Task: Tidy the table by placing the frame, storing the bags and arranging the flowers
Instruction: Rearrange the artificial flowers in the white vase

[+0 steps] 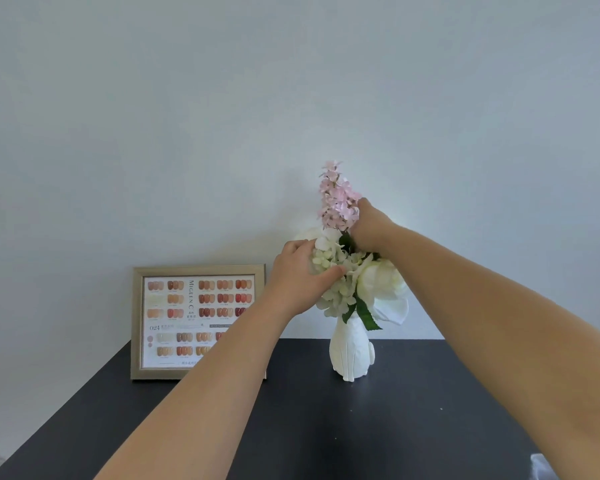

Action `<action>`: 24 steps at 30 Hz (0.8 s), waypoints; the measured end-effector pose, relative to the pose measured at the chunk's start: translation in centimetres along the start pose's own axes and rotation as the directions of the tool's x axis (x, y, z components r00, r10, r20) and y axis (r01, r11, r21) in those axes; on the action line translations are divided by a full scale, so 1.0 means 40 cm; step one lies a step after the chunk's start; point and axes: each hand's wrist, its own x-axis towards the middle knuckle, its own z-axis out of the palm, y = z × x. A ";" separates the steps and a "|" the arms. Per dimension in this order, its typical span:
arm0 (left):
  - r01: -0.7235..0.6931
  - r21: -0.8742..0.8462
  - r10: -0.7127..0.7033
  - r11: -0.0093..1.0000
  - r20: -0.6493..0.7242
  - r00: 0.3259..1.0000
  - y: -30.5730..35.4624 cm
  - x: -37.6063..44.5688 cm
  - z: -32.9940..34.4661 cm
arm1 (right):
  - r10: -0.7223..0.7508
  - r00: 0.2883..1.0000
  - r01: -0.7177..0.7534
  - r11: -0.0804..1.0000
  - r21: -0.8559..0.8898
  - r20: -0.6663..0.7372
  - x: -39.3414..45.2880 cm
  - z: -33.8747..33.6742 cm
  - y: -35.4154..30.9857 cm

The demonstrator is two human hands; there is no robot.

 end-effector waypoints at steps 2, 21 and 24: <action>0.013 -0.006 -0.013 1.000 0.005 1.000 -0.008 0.001 0.000 | -0.002 1.000 0.002 1.000 0.025 0.006 0.007 -0.023 0.003; -0.030 0.011 0.030 0.999 -0.036 0.999 0.007 -0.008 0.007 | -0.341 0.940 0.339 0.940 -0.042 -0.024 -0.012 -0.116 -0.145; -0.050 -0.044 0.047 0.998 -0.069 0.996 0.007 -0.023 0.005 | -0.293 0.943 0.271 0.951 -0.150 -0.156 0.002 -0.114 -0.114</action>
